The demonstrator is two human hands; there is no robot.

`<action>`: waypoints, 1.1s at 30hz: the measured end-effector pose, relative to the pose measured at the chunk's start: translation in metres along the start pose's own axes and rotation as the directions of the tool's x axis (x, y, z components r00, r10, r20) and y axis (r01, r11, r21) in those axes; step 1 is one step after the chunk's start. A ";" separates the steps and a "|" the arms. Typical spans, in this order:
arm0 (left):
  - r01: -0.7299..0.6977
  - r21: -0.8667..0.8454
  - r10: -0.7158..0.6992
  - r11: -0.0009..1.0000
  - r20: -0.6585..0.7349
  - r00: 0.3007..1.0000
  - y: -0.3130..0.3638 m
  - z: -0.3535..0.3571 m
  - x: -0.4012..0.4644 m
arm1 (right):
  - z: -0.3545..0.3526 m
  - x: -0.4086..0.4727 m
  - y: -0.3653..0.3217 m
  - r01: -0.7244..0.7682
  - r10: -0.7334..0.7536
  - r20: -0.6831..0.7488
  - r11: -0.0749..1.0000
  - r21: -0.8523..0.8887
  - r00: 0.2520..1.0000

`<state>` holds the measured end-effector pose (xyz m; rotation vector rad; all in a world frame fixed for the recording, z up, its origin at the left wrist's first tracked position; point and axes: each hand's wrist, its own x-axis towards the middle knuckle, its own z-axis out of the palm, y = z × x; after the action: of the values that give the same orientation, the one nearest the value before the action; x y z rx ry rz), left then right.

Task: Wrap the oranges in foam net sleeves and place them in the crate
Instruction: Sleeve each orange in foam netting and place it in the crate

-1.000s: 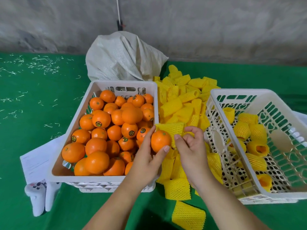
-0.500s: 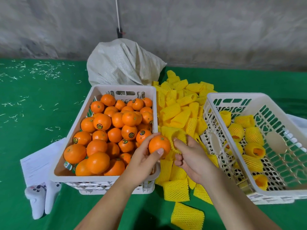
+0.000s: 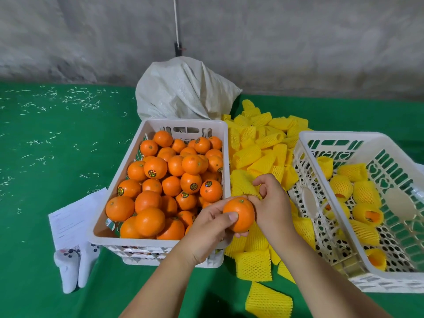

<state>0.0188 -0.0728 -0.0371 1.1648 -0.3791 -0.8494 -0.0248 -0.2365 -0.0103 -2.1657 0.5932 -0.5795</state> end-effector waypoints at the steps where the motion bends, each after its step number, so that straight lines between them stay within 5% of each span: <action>1: -0.020 0.003 0.020 1.000 -0.055 0.998 -0.002 0.000 0.001 | -0.002 0.000 0.001 0.016 -0.017 0.007 1.000 0.022 1.000; 8: -0.185 0.108 0.209 0.977 -0.290 0.934 -0.006 0.002 0.007 | -0.013 -0.024 -0.002 0.205 -0.204 -0.020 0.971 0.119 0.979; 15: -0.256 0.230 0.285 0.939 -0.104 0.953 -0.001 -0.001 0.004 | -0.009 -0.036 -0.007 0.299 -0.301 0.044 0.953 0.042 0.953; 21: -0.242 -0.070 0.213 0.968 -0.285 0.935 0.001 0.006 0.004 | -0.005 -0.040 -0.012 0.552 -0.541 0.110 0.814 -0.180 0.834; 26: -0.099 -0.305 0.054 0.947 -0.153 0.987 0.004 0.003 0.004 | -0.003 -0.030 -0.010 0.491 -0.477 0.120 0.849 -0.192 0.871; 33: -0.218 0.025 0.219 0.976 -0.178 0.959 0.002 0.003 0.002 | -0.024 -0.013 -0.002 0.410 -0.400 0.115 0.909 -0.071 0.909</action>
<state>0.0189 -0.0764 -0.0349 1.1695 -0.3540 -0.5460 -0.0488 -0.2412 0.0028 -2.4097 0.1115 -0.6681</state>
